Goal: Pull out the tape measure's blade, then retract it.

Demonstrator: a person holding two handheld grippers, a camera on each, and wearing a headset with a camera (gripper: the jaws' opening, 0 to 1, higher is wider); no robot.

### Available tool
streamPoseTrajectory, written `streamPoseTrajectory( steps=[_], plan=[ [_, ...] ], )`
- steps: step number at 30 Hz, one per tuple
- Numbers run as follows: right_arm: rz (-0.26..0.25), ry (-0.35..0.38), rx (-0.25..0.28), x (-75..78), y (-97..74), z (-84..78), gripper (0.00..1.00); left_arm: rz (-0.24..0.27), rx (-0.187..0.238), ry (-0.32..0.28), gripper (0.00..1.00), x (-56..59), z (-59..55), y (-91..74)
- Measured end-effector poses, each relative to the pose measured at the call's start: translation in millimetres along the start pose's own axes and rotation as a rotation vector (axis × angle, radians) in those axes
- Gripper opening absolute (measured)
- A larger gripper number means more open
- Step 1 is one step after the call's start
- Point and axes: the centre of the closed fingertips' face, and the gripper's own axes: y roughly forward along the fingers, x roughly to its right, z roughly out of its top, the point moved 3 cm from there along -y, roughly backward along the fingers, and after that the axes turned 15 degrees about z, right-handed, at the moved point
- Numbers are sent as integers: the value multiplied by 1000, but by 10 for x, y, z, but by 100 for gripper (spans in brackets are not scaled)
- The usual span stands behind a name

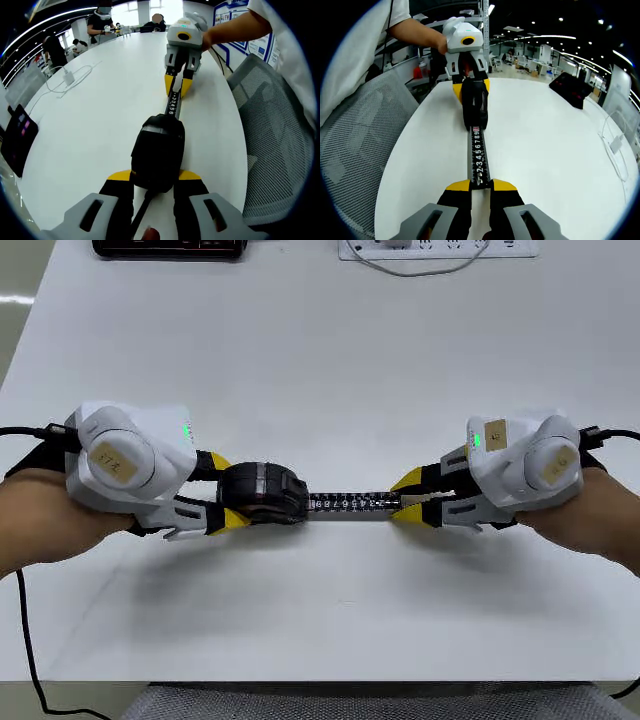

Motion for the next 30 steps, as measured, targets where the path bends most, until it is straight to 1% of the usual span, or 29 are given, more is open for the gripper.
streamPoseTrajectory(
  steps=[11,30],
  plan=[
    [0,-5,-23,-34,-64,-56,9,0,-1,9,25,0,1,2],
    [-5,2,-51,-46,-176,-155,9,1,0,5,25,-1,6,4]
  ],
)
